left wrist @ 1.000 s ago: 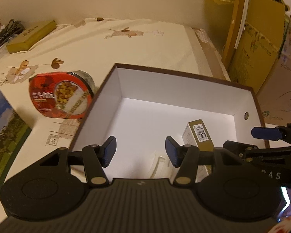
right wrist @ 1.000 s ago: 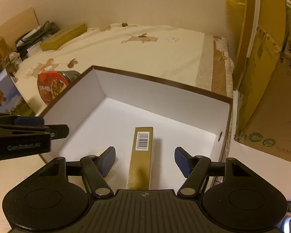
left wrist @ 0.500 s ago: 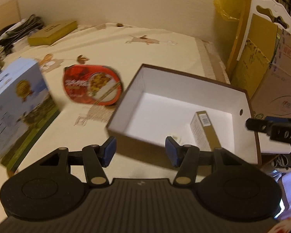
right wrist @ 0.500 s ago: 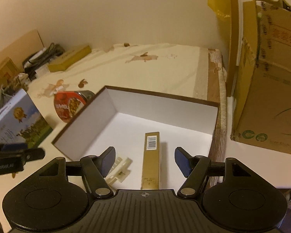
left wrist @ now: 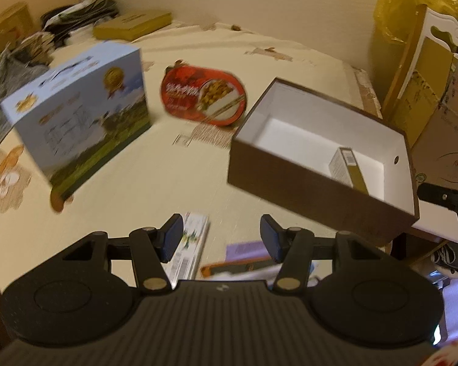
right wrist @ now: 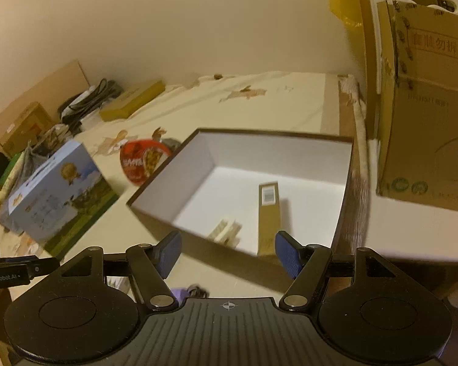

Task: Organize rigid objects
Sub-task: 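Withdraw both tools from the shoebox back toward the item pile, then grasp the white WiFi router with left while right grasps the clear plastic case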

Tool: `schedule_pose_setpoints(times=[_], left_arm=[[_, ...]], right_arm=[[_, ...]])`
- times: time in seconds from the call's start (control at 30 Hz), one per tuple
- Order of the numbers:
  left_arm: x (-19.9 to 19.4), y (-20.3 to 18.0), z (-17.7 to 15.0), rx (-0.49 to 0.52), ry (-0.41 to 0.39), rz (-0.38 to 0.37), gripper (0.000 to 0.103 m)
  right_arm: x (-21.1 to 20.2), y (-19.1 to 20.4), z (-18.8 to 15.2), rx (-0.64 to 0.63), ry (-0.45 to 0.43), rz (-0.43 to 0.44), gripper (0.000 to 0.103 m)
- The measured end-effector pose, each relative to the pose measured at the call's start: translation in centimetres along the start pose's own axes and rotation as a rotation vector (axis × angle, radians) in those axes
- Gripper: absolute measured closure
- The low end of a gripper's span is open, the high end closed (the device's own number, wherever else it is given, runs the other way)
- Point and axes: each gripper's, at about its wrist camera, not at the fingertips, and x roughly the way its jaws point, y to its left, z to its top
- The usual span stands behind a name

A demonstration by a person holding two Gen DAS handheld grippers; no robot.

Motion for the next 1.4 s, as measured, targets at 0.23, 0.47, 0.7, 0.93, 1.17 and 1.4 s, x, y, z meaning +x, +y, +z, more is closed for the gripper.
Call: schedule_pose_setpoints(times=[0.23,0.47,0.7,0.93,1.17,1.4], left_arm=[[-0.9,1.9,-3.8,-0.048,0.054,0.035,0.052],[-0.5,2.6,-6.9,-0.053,0.111,0.052,0.052],[0.4,2.4,-8.6,-0.031,0.143,0.057,0.052],[1.3,2.0,-10.0,-0.007,0.168,0.058,0.052],[2.5,1.8,-11.0,0.013,0.195,0.055,0.052],[3.8,2.1,-11.8,0.039,0.202,0.061,0.052]], right_arm=[[0.2,1.2,-3.3,-0.027,0.099,0.032,0.038],[1.4,2.2,-6.3,-0.067,0.194,0.06,0.038],[2.3,3.0,-8.8,-0.107,0.276,0.078,0.038],[3.5,4.1,-10.9,-0.136,0.334,0.093,0.038],[5.4,5.0,-12.9,-0.148,0.418,0.111,0.027],[7.4,6.2,-14.2,-0.184,0.456,0.09,0.011]])
